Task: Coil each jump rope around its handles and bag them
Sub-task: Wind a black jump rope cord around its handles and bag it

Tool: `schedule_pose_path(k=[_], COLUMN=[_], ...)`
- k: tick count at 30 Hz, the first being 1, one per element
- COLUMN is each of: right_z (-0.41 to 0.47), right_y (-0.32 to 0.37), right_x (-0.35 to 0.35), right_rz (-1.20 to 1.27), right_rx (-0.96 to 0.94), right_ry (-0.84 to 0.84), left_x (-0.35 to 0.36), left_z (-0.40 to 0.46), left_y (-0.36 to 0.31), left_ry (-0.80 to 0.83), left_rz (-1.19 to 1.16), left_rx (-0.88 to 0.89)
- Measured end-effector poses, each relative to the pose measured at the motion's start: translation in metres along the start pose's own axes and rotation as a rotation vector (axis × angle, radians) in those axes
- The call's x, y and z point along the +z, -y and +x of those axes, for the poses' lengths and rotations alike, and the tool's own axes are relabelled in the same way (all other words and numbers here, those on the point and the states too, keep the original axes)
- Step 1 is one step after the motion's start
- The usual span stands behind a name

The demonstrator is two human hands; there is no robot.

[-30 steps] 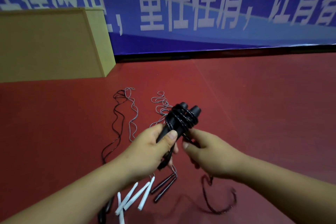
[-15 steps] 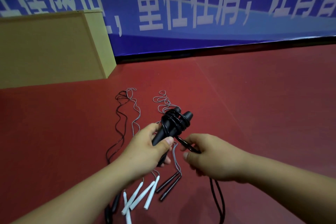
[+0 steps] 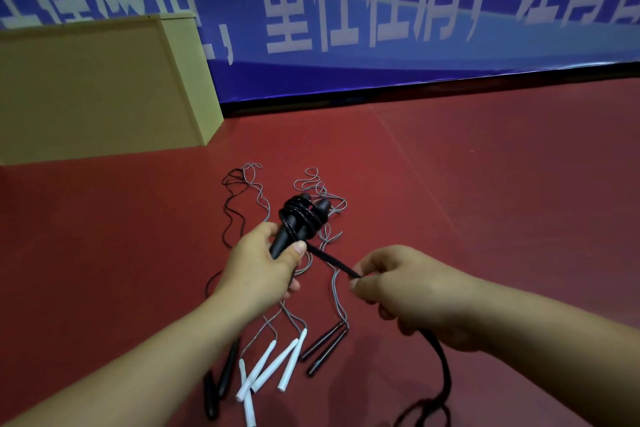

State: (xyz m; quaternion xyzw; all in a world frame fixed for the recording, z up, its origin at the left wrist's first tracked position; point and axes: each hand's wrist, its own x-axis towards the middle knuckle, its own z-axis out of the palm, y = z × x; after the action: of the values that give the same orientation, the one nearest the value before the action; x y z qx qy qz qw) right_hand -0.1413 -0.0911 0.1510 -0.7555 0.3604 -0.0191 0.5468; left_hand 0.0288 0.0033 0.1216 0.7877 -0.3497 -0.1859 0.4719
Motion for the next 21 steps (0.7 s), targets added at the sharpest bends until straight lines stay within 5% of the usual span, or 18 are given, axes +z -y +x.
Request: schedule_pose_path(k=[11, 17, 21], right_z=[0.002, 0.001, 0.000], right_y=[-0.006, -0.009, -0.009], right_x=[-0.011, -0.024, -0.033], right_rz=[-0.035, -0.523, -0.611], right_rx=[-0.106, -0.360, -0.474], right_ry=[-0.166, -0.276, -0.225], left_x=[-0.003, 0.002, 0.007], left_z=[-0.007, -0.021, -0.027], left_y=[0.002, -0.011, -0.018], left_ry=[0.222, 0.484, 0.564], left_rz=[0.462, 0.596, 0.591], left_rx=[0.147, 0.284, 0.308])
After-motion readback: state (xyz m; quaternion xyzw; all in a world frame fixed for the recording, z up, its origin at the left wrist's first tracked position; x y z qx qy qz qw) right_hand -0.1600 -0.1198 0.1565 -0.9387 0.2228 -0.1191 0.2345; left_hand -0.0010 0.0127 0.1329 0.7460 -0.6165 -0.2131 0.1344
